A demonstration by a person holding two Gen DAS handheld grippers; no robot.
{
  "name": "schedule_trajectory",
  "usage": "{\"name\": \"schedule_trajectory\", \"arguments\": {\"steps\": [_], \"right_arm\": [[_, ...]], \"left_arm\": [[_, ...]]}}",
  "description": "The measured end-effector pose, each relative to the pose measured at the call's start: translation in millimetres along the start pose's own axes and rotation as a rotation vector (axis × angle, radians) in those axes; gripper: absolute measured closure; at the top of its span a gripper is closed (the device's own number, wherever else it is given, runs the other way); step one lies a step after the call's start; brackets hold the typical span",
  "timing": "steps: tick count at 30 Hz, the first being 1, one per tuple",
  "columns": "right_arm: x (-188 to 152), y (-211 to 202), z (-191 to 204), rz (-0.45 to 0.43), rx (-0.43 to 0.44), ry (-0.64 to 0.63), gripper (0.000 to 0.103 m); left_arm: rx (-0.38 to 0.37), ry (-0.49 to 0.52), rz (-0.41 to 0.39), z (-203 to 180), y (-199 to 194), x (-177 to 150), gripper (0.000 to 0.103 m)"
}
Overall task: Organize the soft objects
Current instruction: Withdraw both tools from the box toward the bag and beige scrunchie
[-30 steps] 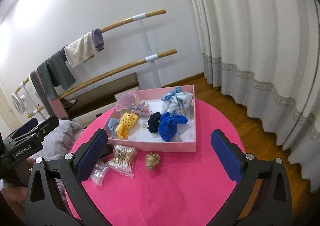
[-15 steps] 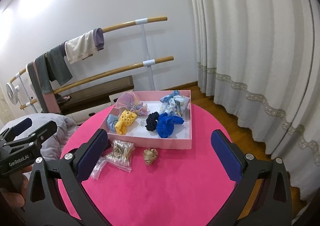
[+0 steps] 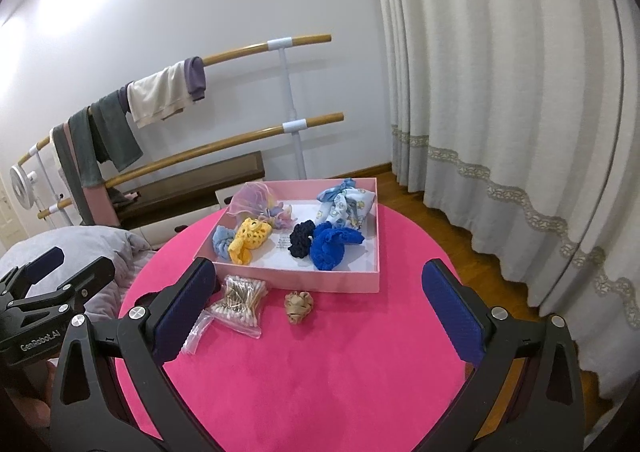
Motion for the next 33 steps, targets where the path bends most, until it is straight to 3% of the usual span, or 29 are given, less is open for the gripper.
{"name": "schedule_trajectory", "arguments": {"steps": [11,19,26,33], "right_arm": [[-9,4,-6,0.023,-0.011,-0.001,0.0],[-23,24,-12,0.078,-0.02,0.006,0.0],[-45,57,-15,0.156,-0.016,0.007,0.0],[-78,100,-15,0.265,0.008,0.012,0.0]], "left_arm": [[0.018,-0.017,0.028,10,7,-14,0.0],[0.016,-0.007,0.095,15,26,-39,0.0],[0.012,0.015,0.203,15,67,-73,0.0],[0.02,0.023,0.265,20,116,-86,0.0]]}}
Point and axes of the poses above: each gripper's, at about its wrist camera, not at the fingertips, and y roughly the way its jaws point, z to its left, x to its top, the point moved 10 cm from there along y, roughly the way its jaws point, and after that the axes turned 3 degrees about x, right-handed, at the moved point
